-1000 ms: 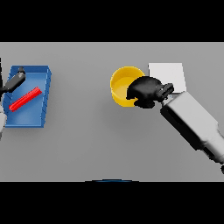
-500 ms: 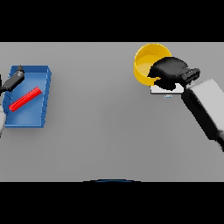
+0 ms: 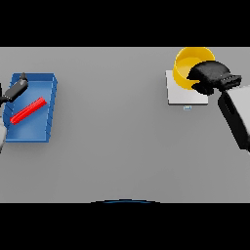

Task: Pick up the red beaker and tilt it to pour out 1 green nut into yellow bowl. Pick up the yellow bowl and place it on the metallic measuring scale.

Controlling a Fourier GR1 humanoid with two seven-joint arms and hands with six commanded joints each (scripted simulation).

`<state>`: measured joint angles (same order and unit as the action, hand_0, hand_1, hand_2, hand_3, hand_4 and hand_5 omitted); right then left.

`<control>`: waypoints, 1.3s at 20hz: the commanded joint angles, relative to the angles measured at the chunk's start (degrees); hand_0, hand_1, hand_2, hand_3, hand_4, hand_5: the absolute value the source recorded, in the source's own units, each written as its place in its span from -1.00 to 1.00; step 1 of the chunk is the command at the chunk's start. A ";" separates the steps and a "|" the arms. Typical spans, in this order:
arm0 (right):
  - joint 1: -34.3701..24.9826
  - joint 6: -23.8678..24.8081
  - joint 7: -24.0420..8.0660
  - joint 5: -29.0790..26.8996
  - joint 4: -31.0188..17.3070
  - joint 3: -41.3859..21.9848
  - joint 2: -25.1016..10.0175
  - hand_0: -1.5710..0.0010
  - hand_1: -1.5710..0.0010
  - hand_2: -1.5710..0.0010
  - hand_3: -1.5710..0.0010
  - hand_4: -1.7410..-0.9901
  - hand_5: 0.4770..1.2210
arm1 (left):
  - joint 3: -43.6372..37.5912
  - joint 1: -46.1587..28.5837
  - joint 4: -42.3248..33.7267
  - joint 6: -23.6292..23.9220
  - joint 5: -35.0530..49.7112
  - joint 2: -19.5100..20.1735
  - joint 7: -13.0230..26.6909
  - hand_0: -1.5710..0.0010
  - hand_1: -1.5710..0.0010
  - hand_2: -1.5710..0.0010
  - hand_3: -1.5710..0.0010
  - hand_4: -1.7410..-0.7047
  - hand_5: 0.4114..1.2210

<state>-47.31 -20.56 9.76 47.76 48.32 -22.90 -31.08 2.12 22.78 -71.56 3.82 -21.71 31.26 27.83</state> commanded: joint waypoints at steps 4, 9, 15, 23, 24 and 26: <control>0.63 1.74 1.37 -0.43 -3.54 0.67 1.05 -1.00 -1.00 -0.78 -0.72 -1.00 1.00 | -0.13 0.28 0.77 0.05 -0.18 0.31 -0.61 1.00 1.00 1.00 1.00 0.97 -0.34; 0.41 3.89 3.39 -0.64 -7.47 1.04 2.49 -1.00 -1.00 -0.71 -0.79 -1.00 1.00 | 0.09 -0.10 1.15 0.28 -0.24 -0.22 -0.73 1.00 1.00 1.00 1.00 0.96 -0.35; -0.32 3.29 3.02 -1.30 -8.55 1.24 3.32 -0.90 -0.89 -0.85 -0.40 -0.99 1.00 | 0.34 0.37 0.65 -0.11 -0.53 0.02 0.28 1.00 1.00 1.00 1.00 0.96 -0.36; -0.70 1.76 4.80 0.62 -8.27 -0.75 2.17 0.59 0.63 0.51 0.36 -0.52 0.16 | 0.18 1.39 2.84 0.75 -0.74 -0.49 -0.67 1.00 1.00 1.00 1.00 0.96 -0.38; -1.17 2.12 5.05 0.83 -8.94 -0.71 2.08 0.67 0.71 0.61 0.41 -0.50 0.11 | 0.05 1.15 2.66 0.56 -0.56 -0.33 -0.56 1.00 1.00 1.00 1.00 0.96 -0.38; -0.71 2.47 5.83 0.44 -9.24 -0.58 2.66 0.79 0.81 0.75 0.50 -0.48 0.02 | -0.06 1.30 3.13 0.42 -0.47 -0.19 -0.77 1.00 1.00 1.00 1.00 0.97 -0.38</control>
<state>-48.01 -18.10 15.63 48.20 39.07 -23.48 -28.42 2.06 24.08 -68.44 4.24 -22.18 31.07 27.07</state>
